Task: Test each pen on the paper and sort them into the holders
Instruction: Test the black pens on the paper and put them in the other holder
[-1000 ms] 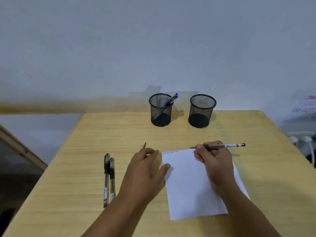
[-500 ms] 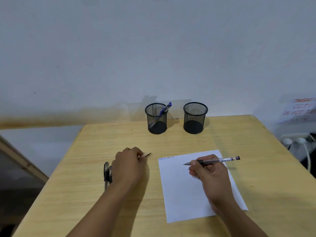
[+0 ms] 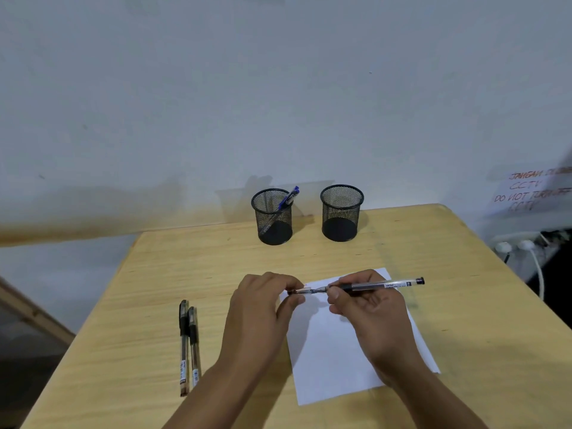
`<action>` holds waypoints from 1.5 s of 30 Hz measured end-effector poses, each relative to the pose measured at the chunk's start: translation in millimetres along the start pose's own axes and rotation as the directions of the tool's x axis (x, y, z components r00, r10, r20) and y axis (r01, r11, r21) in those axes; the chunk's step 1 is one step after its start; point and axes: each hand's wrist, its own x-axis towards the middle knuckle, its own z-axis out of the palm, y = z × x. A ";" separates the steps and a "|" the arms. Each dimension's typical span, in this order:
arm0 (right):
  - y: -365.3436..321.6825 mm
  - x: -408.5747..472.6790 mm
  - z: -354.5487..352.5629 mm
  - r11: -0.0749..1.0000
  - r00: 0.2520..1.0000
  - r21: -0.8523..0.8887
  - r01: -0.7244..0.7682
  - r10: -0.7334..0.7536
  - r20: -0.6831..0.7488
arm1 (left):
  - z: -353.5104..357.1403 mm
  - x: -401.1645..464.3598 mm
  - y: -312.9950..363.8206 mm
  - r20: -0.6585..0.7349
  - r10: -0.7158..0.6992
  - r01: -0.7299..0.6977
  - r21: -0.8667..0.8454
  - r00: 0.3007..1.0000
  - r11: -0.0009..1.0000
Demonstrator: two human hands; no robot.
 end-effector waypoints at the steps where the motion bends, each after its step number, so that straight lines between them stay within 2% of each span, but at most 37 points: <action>1: -0.4 -0.2 -0.8 1.000 1.000 -0.012 0.005 -0.005 0.000 | 0.8 -0.7 1.0 -0.007 0.012 -0.012 0.003 1.000 1.000; 11: 0.5 -2.7 -5.3 0.997 1.000 -0.074 0.010 -0.009 0.014 | 5.0 -2.5 12.4 -0.054 0.129 -0.133 -0.067 0.990 0.989; 19: -2.8 1.9 -3.6 0.997 0.999 0.073 -0.017 0.014 0.042 | 5.3 3.6 22.4 -0.038 0.126 -0.130 -0.170 0.991 0.977; 26: 3.6 2.0 -4.9 0.988 0.996 0.147 -0.056 0.044 0.080 | 8.0 2.5 24.6 -0.028 0.060 -0.064 -0.205 0.998 0.977; 31: -4.3 12.6 -6.2 0.950 0.993 0.292 -0.111 0.120 -0.012 | 17.2 5.1 37.5 0.029 -0.082 0.087 -0.333 0.996 0.939; 34: -13.0 25.0 -9.1 0.941 0.990 0.325 -0.098 0.127 -0.067 | 25.8 12.1 44.2 0.053 -0.075 0.089 -0.361 0.996 0.928; 36: -19.3 39.9 -15.0 0.972 0.988 0.224 -0.067 0.097 -0.123 | 31.3 21.4 46.1 0.091 -0.054 0.082 -0.341 0.994 0.936; 39: -27.9 72.7 -30.8 0.998 0.980 -0.062 -0.001 -0.012 -0.199 | 44.3 41.6 40.0 0.156 -0.121 0.172 -0.372 0.980 0.912; 42: -37.3 103.3 -46.4 0.950 0.966 -0.305 0.065 -0.136 -0.220 | 58.2 66.5 30.9 0.158 -0.205 0.254 -0.425 0.966 0.869; 45: -50.3 127.7 -53.6 0.862 0.966 -0.497 0.099 -0.204 -0.160 | 75.6 95.7 23.1 0.181 -0.319 0.367 -0.461 0.930 0.808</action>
